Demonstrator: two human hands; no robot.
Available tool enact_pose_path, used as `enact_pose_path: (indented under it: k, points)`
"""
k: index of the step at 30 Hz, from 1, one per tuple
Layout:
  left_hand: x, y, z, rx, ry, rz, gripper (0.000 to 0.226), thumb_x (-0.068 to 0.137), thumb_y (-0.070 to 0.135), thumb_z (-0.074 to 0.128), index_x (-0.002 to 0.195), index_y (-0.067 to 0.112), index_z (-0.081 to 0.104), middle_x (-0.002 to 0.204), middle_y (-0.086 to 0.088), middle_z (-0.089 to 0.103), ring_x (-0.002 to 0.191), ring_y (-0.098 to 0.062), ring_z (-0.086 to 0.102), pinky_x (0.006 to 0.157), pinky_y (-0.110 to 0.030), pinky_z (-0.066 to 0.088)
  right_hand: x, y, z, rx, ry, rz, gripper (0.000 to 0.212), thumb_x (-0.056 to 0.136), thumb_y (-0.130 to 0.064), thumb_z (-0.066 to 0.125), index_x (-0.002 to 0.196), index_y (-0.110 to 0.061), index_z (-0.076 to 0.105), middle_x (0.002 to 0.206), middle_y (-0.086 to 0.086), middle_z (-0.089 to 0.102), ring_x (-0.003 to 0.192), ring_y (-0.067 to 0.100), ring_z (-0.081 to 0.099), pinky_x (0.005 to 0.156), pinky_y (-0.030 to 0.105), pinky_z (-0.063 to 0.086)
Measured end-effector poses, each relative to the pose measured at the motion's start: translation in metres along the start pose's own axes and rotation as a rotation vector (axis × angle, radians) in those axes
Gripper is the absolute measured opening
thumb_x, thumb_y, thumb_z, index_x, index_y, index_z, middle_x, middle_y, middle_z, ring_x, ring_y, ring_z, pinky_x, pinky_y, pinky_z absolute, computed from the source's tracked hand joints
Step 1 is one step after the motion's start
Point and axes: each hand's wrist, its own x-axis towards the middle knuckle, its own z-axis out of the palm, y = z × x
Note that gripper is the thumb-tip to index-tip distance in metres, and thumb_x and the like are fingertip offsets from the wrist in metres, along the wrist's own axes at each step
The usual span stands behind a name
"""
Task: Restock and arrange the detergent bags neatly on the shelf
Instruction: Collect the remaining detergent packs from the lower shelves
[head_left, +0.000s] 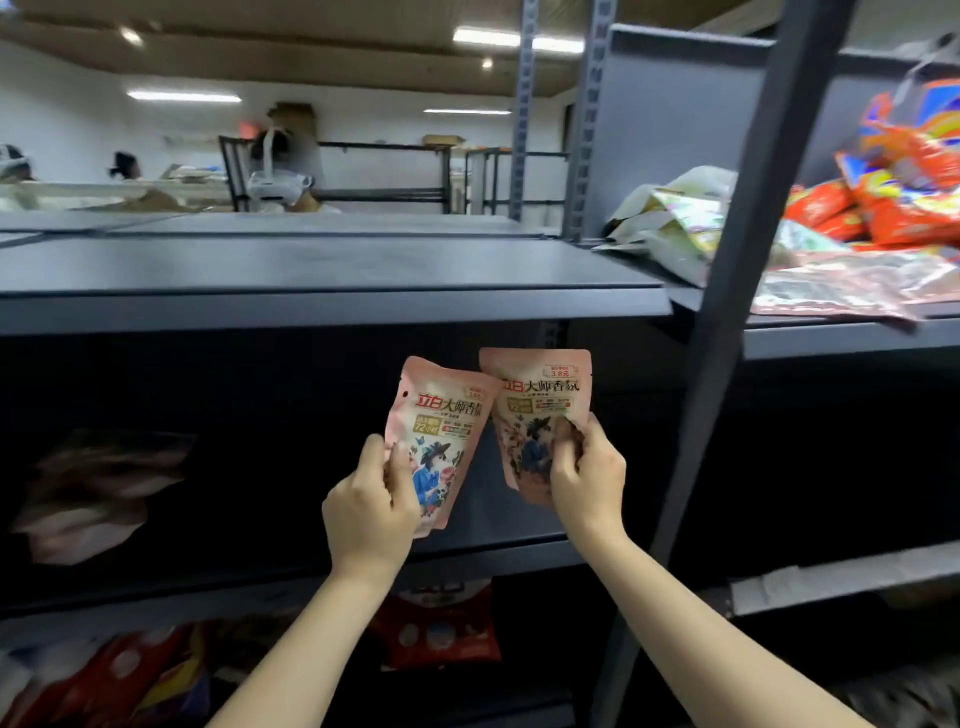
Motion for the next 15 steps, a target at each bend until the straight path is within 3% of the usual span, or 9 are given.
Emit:
enact_pose_path:
  k: [1, 5, 7, 10, 12, 15]
  points:
    - [-0.002, 0.009, 0.003, -0.02, 0.009, 0.008, 0.037, 0.094, 0.039, 0.032, 0.075, 0.01, 0.043, 0.053, 0.004, 0.055, 0.042, -0.014, 0.057, 0.03, -0.026, 0.037, -0.001, -0.002, -0.012, -0.022, 0.039, -0.023, 0.016, 0.094, -0.005, 0.047, 0.103, -0.007, 0.061, 0.082, -0.008, 0.058, 0.074, 0.01, 0.055, 0.059, 0.013, 0.042]
    - [-0.007, 0.049, 0.007, -0.1, 0.023, 0.049, 0.041, 0.094, 0.039, 0.033, 0.075, 0.006, 0.046, 0.057, 0.001, 0.058, 0.047, -0.017, 0.061, 0.033, -0.021, 0.037, -0.005, -0.014, -0.059, -0.069, 0.156, -0.069, 0.014, 0.092, -0.004, 0.049, 0.099, -0.005, 0.06, 0.082, -0.007, 0.06, 0.073, 0.014, 0.057, 0.063, 0.028, 0.049]
    - [-0.007, 0.071, 0.007, -0.166, 0.03, 0.054, 0.042, 0.094, 0.04, 0.034, 0.073, 0.006, 0.047, 0.058, 0.001, 0.059, 0.049, -0.017, 0.061, 0.035, -0.023, 0.04, -0.004, -0.019, -0.083, -0.057, 0.213, -0.099, 0.012, 0.093, -0.008, 0.051, 0.099, -0.007, 0.062, 0.081, -0.011, 0.06, 0.072, 0.01, 0.057, 0.062, 0.021, 0.048]
    - [-0.005, 0.111, 0.008, -0.283, 0.048, 0.036, 0.041, 0.093, 0.04, 0.037, 0.07, 0.009, 0.05, 0.058, 0.005, 0.058, 0.053, -0.011, 0.06, 0.041, -0.031, 0.046, 0.002, -0.024, -0.117, -0.013, 0.318, -0.123, 0.017, 0.094, -0.023, 0.053, 0.1, -0.011, 0.063, 0.078, -0.021, 0.057, 0.073, 0.009, 0.059, 0.065, 0.028, 0.051]
    - [-0.003, 0.139, 0.008, -0.359, 0.054, 0.019, 0.035, 0.093, 0.038, 0.042, 0.069, 0.013, 0.05, 0.059, 0.014, 0.056, 0.053, -0.004, 0.059, 0.044, -0.015, 0.043, 0.007, -0.028, -0.138, 0.019, 0.378, -0.132, 0.028, 0.091, -0.035, 0.051, 0.101, -0.012, 0.064, 0.078, -0.022, 0.058, 0.073, 0.004, 0.061, 0.065, 0.029, 0.052]
    - [0.001, 0.175, 0.014, -0.448, 0.074, -0.009, 0.028, 0.094, 0.028, 0.047, 0.069, 0.016, 0.053, 0.06, 0.017, 0.055, 0.062, 0.006, 0.06, 0.046, -0.007, 0.038, 0.024, -0.03, -0.166, 0.06, 0.441, -0.127, 0.035, 0.09, -0.041, 0.051, 0.104, -0.012, 0.064, 0.082, -0.015, 0.062, 0.077, 0.005, 0.064, 0.068, 0.032, 0.055]
